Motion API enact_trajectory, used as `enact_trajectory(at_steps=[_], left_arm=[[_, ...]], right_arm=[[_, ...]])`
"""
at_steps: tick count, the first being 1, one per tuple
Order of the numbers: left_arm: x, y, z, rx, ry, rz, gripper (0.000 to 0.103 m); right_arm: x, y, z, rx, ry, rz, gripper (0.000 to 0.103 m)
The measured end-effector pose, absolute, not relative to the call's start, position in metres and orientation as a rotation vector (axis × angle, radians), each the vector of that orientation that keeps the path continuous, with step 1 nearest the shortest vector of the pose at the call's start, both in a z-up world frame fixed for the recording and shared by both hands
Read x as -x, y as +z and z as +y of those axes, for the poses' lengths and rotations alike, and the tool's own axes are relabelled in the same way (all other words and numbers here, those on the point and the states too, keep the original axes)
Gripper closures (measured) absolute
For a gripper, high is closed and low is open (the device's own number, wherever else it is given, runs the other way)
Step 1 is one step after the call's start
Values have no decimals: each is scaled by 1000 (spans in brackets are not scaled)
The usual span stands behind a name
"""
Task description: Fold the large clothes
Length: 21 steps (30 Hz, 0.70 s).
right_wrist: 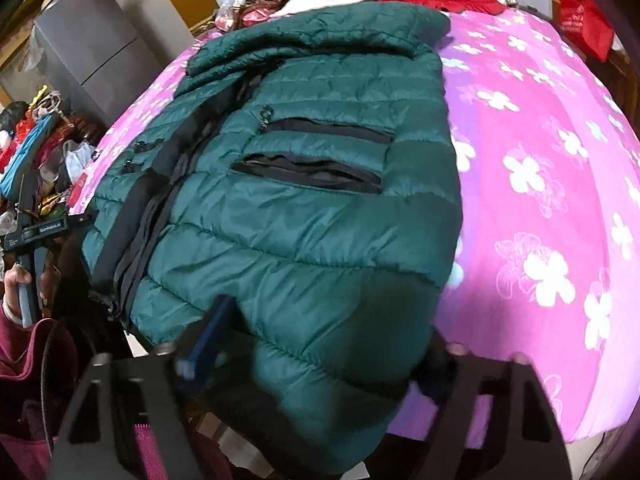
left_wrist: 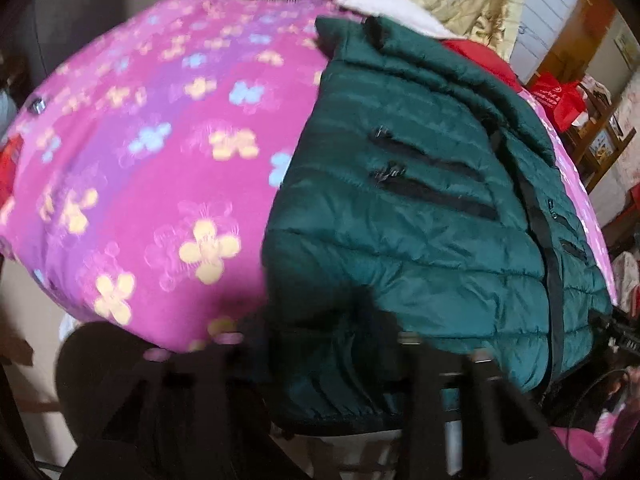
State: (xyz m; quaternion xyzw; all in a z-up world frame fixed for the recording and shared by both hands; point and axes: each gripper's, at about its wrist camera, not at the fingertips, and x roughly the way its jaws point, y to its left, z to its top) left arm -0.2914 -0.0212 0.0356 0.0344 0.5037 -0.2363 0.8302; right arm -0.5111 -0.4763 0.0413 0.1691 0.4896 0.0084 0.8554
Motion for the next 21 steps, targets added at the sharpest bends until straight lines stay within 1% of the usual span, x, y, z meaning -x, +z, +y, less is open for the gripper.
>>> enact_trajectory(at_steps=[1,4,6,8,13,21], left_arm=[[293,41,-22,-83,-499,1042,103],[295,58,-21,-57,-518,991,103],[293,73,-20,-42,-539,953,103],[292,85,-23,-46,-543,916,103],[284,113,-30,-39,-540,827,103],[275,134,-34,-8,-525,774,103]], right_arm=[[511,44,-475,-334,18,1015,50],[513,50,-478,-298,20,996,67],[515,58,-483,-302,26,975,72],[517,70,-485,-297,35,940,74],[517,104,-487,-254,18,838,74],[521,130,-493,-262,-11,764,74]])
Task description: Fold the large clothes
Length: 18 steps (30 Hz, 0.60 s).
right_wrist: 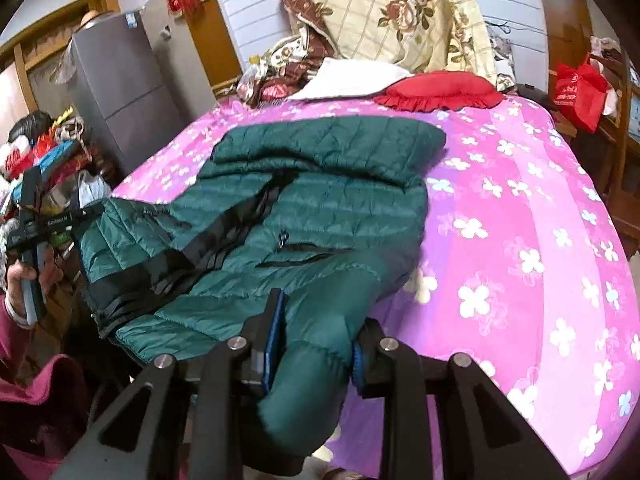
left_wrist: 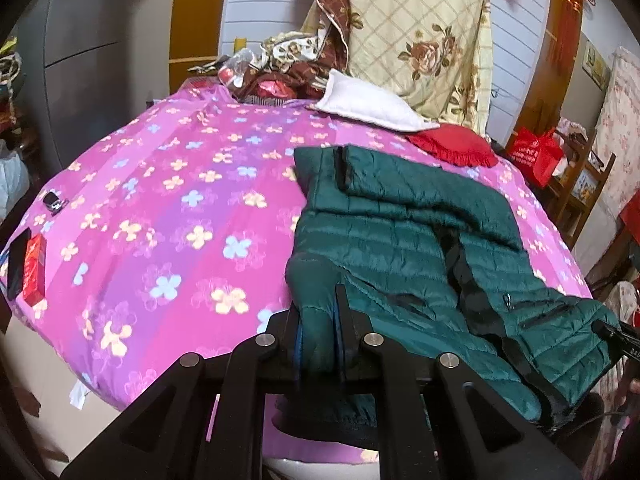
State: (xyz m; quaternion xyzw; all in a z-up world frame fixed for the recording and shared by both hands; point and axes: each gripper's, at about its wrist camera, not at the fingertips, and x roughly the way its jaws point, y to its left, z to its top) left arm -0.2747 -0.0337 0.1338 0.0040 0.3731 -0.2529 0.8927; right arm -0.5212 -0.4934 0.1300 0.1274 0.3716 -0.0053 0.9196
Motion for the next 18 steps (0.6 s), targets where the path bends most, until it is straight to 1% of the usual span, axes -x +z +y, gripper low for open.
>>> enact_trajectory(at_steps=[9,11,14,18], left_arm=[[264,160,-34,58,-501,691,103],[262,164,-36,63,-501,681,103],[260,169,-39,58,-495,667,103],[259,167,-38,45,-483,667,103]], right_arm=[[528,155,-511,-330,-28,661,74],[529,159,-517,-387,0,645,74],[528,158,-520,-438,34,657,74],[527,144,-518,-535,131,735,74]])
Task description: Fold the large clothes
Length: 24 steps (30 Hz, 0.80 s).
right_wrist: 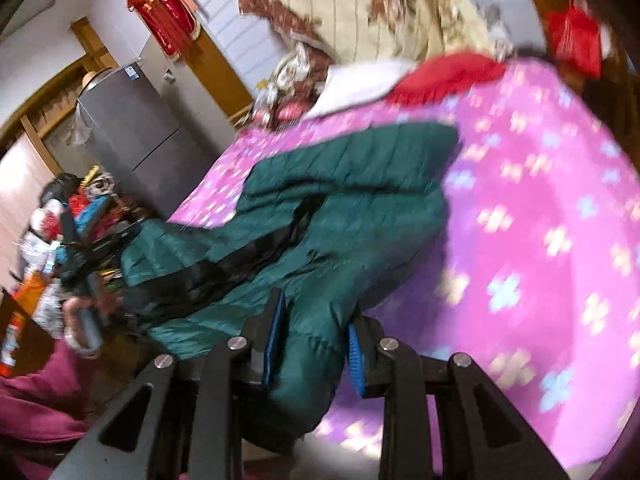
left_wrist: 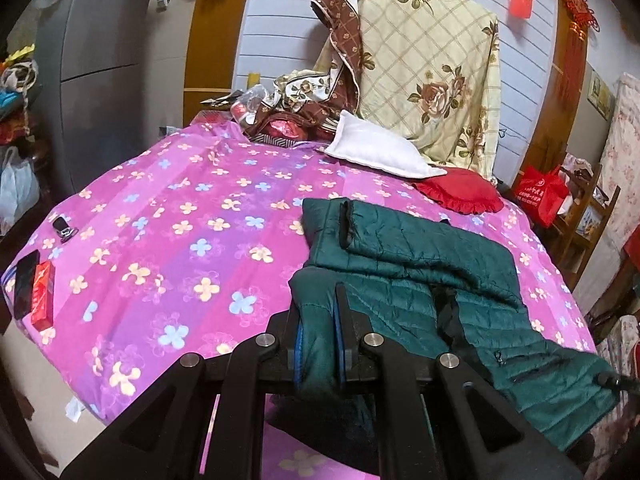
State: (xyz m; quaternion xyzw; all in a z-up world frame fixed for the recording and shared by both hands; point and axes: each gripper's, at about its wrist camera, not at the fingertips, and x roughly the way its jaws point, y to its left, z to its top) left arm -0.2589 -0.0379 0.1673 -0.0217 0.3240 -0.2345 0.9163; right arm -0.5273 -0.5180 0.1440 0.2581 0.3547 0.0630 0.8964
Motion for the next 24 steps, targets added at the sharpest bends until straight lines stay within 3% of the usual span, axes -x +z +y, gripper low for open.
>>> enact_trajectory(at_steps=[9,19,21,23,24], left_arm=[[269,129,-29,-23,-454,751,103],[274,115,-18,-8,-445,794,103],[274,115,-18,-3,-448,793,103],[273,117,-19,-4,-451,790,103],[273,119,-20,-6,-455,786,103]], right_arm=[[522,79,-496,-533,155,945,74],[524,38,-484,-594,176,1061,44],[526,33,-478,-621,202,1065,43],[527,33,-471,-585,212,1045,48],[527,36,-468,-562,210,1041,68]])
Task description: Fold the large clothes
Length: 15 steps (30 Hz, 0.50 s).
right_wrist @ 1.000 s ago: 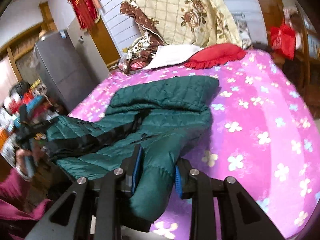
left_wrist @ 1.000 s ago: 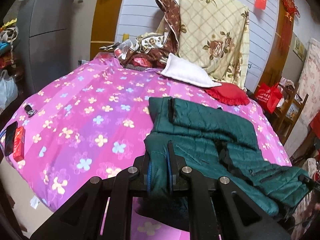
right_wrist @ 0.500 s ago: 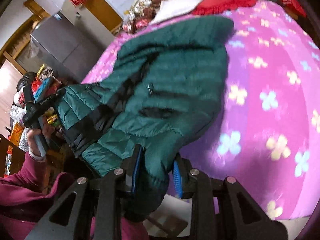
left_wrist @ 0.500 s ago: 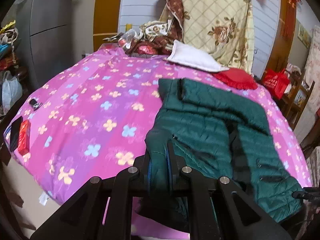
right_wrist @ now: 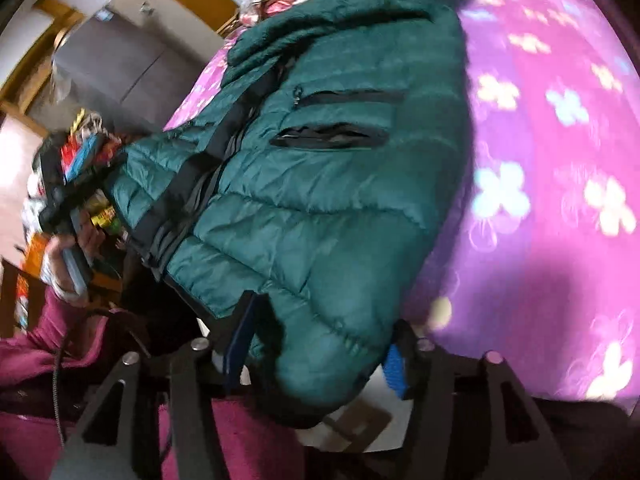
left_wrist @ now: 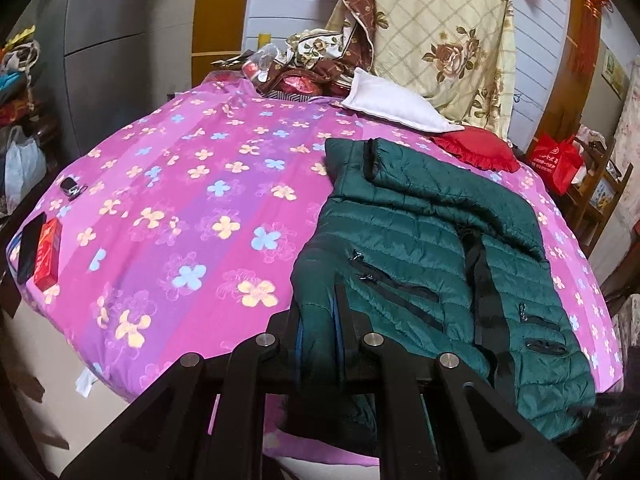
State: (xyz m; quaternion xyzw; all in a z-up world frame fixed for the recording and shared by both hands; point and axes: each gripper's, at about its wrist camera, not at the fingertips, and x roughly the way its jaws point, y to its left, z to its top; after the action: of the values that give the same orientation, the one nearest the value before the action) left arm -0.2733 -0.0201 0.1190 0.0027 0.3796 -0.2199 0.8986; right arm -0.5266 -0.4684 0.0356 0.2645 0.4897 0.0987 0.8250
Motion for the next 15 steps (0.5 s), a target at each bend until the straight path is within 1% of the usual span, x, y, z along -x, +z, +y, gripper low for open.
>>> enact_trajectory(at_steps=[1,3,10,15], left_arm=[[272,121,-21,-6,-458,781,103],[269,127,-23,-4,-462,769,103],[252,153,-35,23,-451,701,103],[235,165,-43,50,-442,672,103]], right_arm=[[526,44,-469,-538,203,1007,79],[526,60,-474,-532,205,951,81],[504,139,-500,-412,133,734,82],[483,167,-522,-389,55,646,82]])
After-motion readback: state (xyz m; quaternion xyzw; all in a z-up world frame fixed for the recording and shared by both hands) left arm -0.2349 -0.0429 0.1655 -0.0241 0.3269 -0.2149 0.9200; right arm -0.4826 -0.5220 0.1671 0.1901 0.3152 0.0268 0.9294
